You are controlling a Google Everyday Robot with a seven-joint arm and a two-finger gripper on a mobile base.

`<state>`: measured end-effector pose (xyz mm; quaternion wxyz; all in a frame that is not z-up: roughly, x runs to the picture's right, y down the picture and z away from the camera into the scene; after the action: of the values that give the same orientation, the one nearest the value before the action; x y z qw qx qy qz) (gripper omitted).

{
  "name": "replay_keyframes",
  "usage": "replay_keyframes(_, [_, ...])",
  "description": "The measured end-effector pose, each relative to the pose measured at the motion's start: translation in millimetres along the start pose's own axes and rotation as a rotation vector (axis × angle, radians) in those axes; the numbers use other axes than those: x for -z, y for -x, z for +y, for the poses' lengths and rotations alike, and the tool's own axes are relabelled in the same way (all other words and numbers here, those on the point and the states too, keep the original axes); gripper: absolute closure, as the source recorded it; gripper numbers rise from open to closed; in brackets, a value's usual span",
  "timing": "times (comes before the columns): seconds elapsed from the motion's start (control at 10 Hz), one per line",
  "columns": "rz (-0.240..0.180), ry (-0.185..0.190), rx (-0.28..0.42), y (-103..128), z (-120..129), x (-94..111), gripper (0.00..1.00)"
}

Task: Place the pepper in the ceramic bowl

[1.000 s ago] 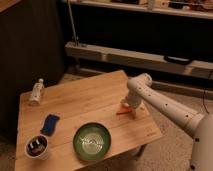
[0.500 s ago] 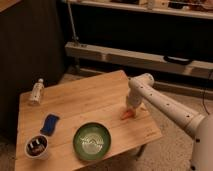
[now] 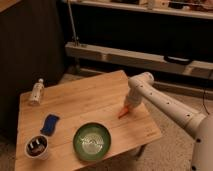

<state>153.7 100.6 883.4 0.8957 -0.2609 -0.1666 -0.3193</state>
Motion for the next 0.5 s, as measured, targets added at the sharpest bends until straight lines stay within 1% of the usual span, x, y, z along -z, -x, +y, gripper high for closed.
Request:
replay_keyframes(0.1, [-0.015,-0.016,0.031,9.5,0.3,18.8,1.00])
replay_keyframes(0.2, [-0.026,-0.035,0.061,18.9,-1.7,33.2,1.00])
replay_keyframes(0.3, [-0.049,-0.067,0.119,39.9,-1.5,56.5,1.00])
replay_keyframes(0.5, [-0.072,-0.109,0.192,73.9,0.8,75.0,1.00])
